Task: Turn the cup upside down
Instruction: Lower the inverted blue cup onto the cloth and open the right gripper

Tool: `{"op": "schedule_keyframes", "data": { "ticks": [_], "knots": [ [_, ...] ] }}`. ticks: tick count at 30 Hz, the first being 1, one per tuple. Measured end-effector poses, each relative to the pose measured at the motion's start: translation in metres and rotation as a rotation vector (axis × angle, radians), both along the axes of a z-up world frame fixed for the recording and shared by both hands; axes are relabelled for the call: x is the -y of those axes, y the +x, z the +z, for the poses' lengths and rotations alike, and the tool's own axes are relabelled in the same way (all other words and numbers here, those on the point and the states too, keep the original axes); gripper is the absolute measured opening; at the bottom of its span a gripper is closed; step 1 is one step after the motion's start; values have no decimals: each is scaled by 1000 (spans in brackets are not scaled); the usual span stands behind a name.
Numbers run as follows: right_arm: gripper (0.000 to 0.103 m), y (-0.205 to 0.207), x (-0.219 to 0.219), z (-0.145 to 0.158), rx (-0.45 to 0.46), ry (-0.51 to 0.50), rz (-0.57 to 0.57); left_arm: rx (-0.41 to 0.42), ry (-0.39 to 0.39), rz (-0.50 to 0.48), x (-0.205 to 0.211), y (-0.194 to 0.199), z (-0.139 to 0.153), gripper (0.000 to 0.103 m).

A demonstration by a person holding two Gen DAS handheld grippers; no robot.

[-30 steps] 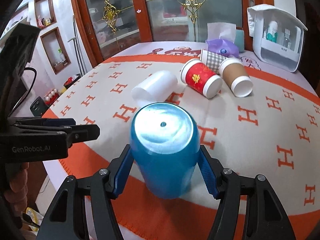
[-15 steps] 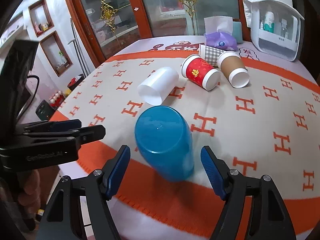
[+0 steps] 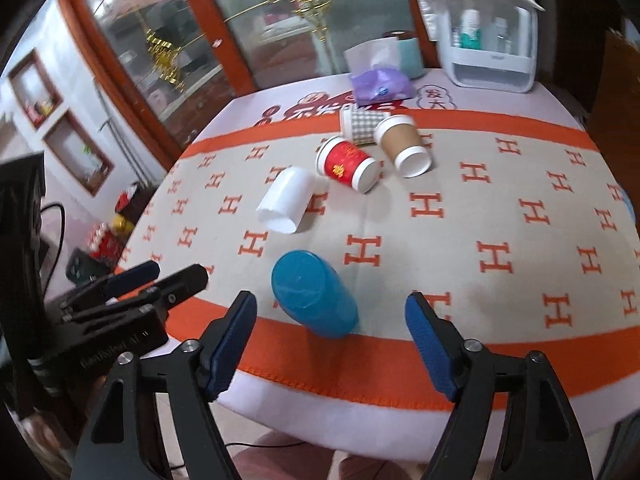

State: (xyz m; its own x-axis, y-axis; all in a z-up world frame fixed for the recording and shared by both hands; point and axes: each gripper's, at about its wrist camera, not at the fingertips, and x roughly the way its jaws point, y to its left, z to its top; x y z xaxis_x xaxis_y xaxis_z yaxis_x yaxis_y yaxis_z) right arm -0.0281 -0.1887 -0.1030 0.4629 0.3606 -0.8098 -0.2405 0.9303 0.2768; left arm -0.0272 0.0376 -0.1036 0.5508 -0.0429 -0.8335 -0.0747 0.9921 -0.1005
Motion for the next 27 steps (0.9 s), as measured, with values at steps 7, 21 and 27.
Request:
{"op": "schedule_keyframes", "data": {
  "ticks": [7, 21, 27],
  "knots": [
    [90, -18, 15, 43, 57, -32, -73, 46, 37, -9, 23, -9, 30, 70],
    [94, -30, 31, 65, 99, -53, -125, 58, 62, 6, 35, -11, 47, 70],
    [94, -30, 32, 67, 104, -58, -127, 61, 67, 14, 36, -10, 48, 70]
  ]
}}
